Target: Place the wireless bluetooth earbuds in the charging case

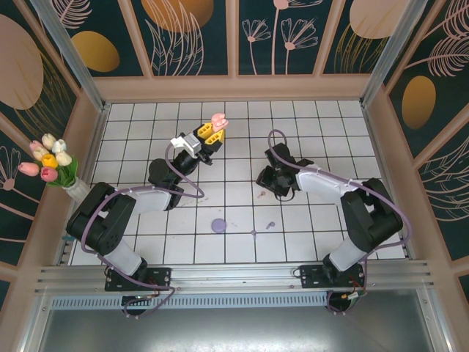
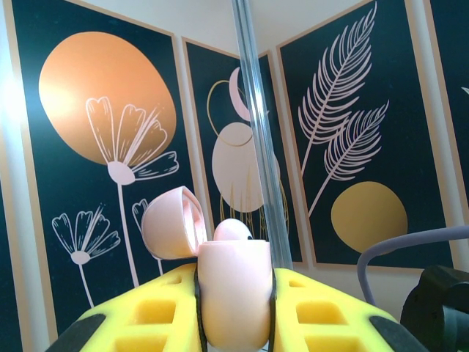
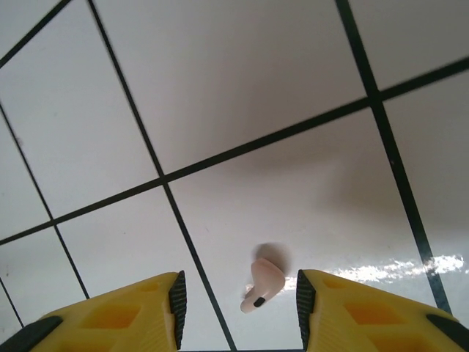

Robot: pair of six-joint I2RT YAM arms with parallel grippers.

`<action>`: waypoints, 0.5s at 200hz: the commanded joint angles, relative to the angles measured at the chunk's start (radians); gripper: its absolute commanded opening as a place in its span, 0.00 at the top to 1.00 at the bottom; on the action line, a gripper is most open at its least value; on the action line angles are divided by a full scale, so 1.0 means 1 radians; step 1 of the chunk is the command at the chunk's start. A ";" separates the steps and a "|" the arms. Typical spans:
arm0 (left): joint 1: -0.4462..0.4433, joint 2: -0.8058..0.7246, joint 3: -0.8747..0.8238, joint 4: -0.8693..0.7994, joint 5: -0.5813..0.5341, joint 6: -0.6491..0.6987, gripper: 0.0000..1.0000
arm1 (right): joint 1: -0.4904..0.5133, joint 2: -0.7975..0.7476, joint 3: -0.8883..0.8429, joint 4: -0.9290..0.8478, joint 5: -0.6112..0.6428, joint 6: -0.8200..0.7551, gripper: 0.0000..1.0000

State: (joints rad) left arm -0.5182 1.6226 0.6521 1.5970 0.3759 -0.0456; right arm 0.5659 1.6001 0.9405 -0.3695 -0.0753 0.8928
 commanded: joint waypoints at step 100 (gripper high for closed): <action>-0.003 -0.003 -0.012 0.121 -0.021 -0.015 1.00 | 0.038 0.148 0.133 -0.133 0.028 0.221 0.59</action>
State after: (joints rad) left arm -0.5182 1.6226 0.6468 1.5970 0.3714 -0.0490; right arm 0.5930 1.7088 1.0336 -0.4526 -0.0589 1.0836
